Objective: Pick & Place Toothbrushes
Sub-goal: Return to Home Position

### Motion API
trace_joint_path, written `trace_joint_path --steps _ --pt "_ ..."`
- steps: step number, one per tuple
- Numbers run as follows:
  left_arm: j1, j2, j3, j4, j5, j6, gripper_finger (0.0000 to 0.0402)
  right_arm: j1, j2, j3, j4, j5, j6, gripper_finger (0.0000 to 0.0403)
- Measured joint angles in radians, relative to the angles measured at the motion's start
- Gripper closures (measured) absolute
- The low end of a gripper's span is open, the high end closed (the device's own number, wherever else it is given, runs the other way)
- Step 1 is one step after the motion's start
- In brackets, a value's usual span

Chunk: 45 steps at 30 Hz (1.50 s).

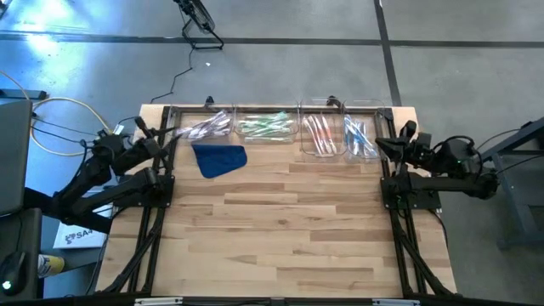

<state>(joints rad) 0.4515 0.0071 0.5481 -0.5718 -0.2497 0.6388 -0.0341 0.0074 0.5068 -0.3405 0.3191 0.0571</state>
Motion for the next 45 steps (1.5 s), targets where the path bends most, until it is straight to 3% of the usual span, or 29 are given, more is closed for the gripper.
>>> trace_joint_path --steps 7,10,14,23,32,45 --pt "0.000 0.000 -0.246 0.381 0.000 -0.016 0.0288 0.000 0.000 -0.044 0.074 0.000 0.002 0.0400" --pt "0.000 -0.001 -0.338 0.472 0.000 -0.021 0.0288 0.000 -0.001 -0.104 0.120 -0.004 0.002 0.0400" --pt "0.000 0.000 -0.400 0.488 0.000 -0.043 0.0288 0.000 -0.001 -0.165 0.161 0.007 0.003 0.0400" --pt "0.000 -0.001 -0.412 0.464 0.018 -0.021 0.0288 0.000 -0.001 -0.298 0.294 0.019 0.026 0.0401" --pt "0.000 -0.001 -0.412 0.370 0.163 -0.018 0.0288 0.001 0.000 -0.306 0.311 0.017 0.027 0.0401" --pt "0.000 -0.001 -0.412 0.329 0.171 0.005 0.0288 0.001 0.000 -0.306 0.307 0.011 0.026 0.0401"
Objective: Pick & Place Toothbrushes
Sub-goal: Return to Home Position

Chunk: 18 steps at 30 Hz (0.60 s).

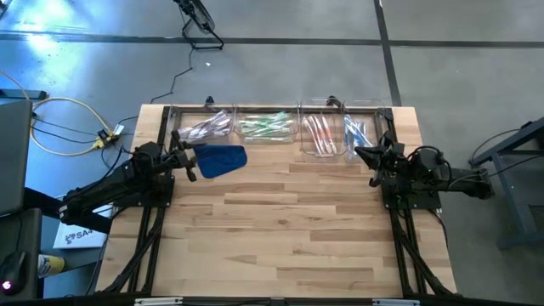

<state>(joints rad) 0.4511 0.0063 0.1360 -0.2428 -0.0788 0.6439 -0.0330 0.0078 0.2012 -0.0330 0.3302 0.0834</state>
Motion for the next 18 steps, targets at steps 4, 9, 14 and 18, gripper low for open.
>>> trace_joint_path --steps 4,9,14,18 --pt "0.000 0.000 0.000 0.000 0.001 0.006 0.0288 0.000 0.000 0.000 -0.006 -0.001 0.000 0.0401" --pt "0.000 0.000 0.000 0.000 0.002 0.008 0.0288 0.000 0.000 -0.036 0.007 -0.067 0.001 0.0401" --pt "0.000 0.000 0.000 -0.003 0.002 0.009 0.0288 0.000 0.000 -0.139 0.092 -0.105 0.023 0.0401" --pt "0.000 0.000 0.000 -0.013 0.002 0.009 0.0288 0.000 0.001 -0.192 0.134 -0.106 0.029 0.0401"
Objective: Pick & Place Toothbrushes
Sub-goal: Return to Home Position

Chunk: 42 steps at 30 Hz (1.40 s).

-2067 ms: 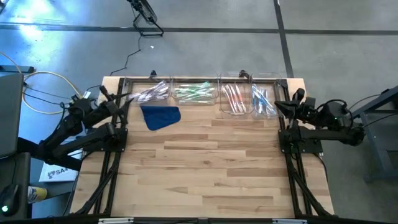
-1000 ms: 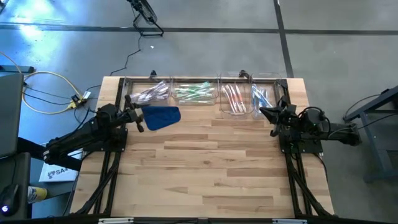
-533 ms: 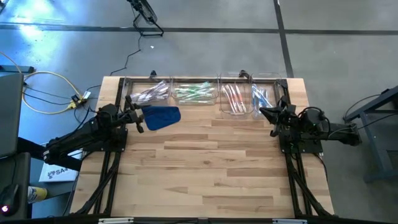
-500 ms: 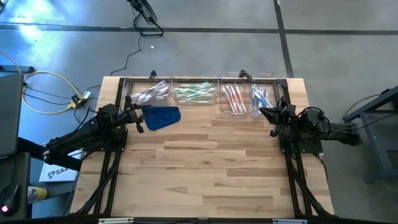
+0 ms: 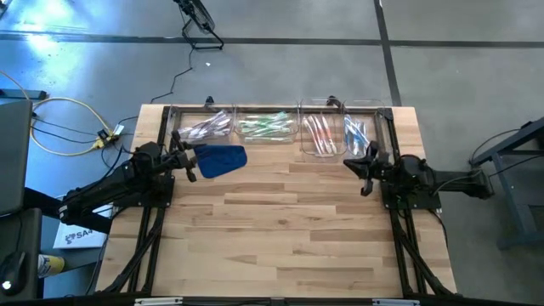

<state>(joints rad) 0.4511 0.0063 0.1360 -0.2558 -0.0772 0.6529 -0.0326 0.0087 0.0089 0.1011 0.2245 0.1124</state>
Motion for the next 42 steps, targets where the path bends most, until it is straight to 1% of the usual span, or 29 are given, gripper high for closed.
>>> trace_joint_path --steps 3,8,14,18,20,27,30,31,35,37,39,42 --pt "0.000 0.000 0.000 -0.018 0.000 -0.002 0.0288 0.000 0.003 0.000 -0.006 -0.009 -0.006 0.0401" --pt "0.000 0.000 0.000 -0.051 -0.001 -0.010 0.0288 0.000 0.003 -0.001 -0.022 -0.107 -0.039 0.0401" --pt "0.000 0.000 0.000 -0.071 -0.010 0.003 0.0288 0.000 0.015 -0.001 -0.073 -0.184 -0.060 0.0400" --pt "0.000 0.000 0.003 -0.142 -0.038 0.021 0.0288 0.000 0.022 -0.001 -0.082 -0.226 -0.065 0.0400" --pt "0.000 0.001 0.004 -0.166 -0.044 0.010 0.0288 0.000 0.022 -0.001 -0.084 -0.231 -0.065 0.0400" --pt "0.000 0.001 0.002 -0.166 -0.056 0.004 0.0288 0.000 0.023 -0.002 -0.086 -0.230 -0.067 0.0400" --pt "0.000 0.001 0.002 -0.166 -0.042 -0.027 0.0288 0.000 0.023 -0.002 -0.083 -0.230 -0.062 0.0400" --pt "0.000 0.001 0.002 -0.171 -0.029 -0.029 0.0288 0.000 0.023 -0.002 -0.081 -0.229 -0.062 0.0400" --pt "0.000 0.006 0.001 -0.187 0.123 -0.029 0.0288 0.000 0.023 -0.002 -0.078 -0.228 -0.061 0.0400" --pt "0.000 0.012 0.002 -0.182 0.153 -0.022 0.0288 0.000 0.023 -0.002 -0.077 -0.228 -0.061 0.0400" --pt "0.000 0.011 0.002 -0.180 0.136 0.028 0.0288 0.000 0.023 -0.002 -0.075 -0.228 -0.061 0.0400" --pt "0.000 0.011 0.000 -0.174 0.058 0.147 0.0288 0.000 0.023 -0.002 -0.074 -0.227 -0.061 0.0400"
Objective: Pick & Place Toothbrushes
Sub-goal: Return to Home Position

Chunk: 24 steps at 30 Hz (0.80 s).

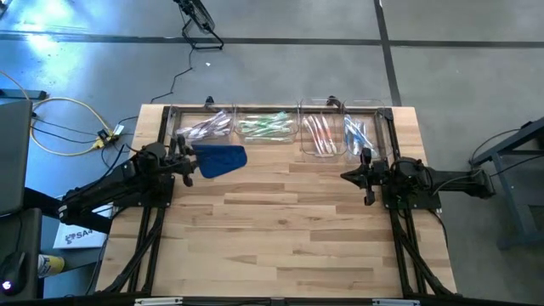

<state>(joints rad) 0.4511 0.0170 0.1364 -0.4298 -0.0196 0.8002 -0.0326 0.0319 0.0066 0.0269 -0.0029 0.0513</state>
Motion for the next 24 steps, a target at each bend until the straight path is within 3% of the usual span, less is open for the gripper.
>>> trace_joint_path --steps 4,24 --pt "0.000 0.000 0.000 -0.004 -0.018 0.082 0.0288 0.000 0.000 0.000 0.001 0.000 0.000 0.0400" --pt "0.000 0.000 -0.001 0.015 -0.017 0.086 0.0288 0.000 0.000 -0.001 0.003 0.000 0.000 0.0401"
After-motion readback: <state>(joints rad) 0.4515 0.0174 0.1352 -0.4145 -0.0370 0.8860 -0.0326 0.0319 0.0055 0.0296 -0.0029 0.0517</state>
